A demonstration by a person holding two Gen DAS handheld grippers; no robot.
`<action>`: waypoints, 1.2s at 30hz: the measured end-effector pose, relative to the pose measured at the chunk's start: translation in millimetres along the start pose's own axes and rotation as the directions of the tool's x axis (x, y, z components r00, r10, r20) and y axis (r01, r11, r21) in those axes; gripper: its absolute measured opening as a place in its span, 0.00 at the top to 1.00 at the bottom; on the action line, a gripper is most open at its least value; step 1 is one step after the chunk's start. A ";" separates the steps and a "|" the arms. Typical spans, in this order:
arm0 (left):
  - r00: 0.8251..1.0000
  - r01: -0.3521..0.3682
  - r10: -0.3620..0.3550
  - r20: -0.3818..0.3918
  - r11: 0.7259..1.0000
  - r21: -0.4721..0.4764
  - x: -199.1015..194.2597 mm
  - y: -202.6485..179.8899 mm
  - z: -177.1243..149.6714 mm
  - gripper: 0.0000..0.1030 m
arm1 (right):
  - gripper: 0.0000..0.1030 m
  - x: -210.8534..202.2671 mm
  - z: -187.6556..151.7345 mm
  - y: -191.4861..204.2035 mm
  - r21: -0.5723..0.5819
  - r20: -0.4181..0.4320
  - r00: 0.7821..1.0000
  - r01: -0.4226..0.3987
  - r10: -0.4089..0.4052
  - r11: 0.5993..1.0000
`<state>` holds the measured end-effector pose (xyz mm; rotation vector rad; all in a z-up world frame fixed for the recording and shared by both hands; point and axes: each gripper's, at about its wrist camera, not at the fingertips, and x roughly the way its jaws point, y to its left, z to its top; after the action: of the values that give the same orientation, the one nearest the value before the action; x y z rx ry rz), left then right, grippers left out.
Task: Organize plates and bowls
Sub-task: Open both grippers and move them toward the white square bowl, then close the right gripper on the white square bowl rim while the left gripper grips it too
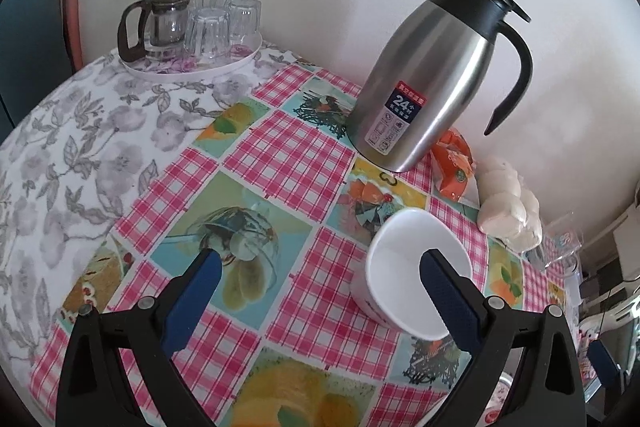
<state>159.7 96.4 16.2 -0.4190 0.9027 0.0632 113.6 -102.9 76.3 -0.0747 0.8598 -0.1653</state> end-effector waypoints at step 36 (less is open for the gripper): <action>0.963 0.117 -0.107 -0.247 0.993 0.025 89.0 -17.8 -4.9 0.67 | 0.73 134.4 19.5 38.5 0.128 -0.369 0.920 -0.094 0.135 0.987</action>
<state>215.6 67.5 -49.4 -0.4466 1.1197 -0.1129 218.9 -88.6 -16.6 0.1134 1.2350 -0.1167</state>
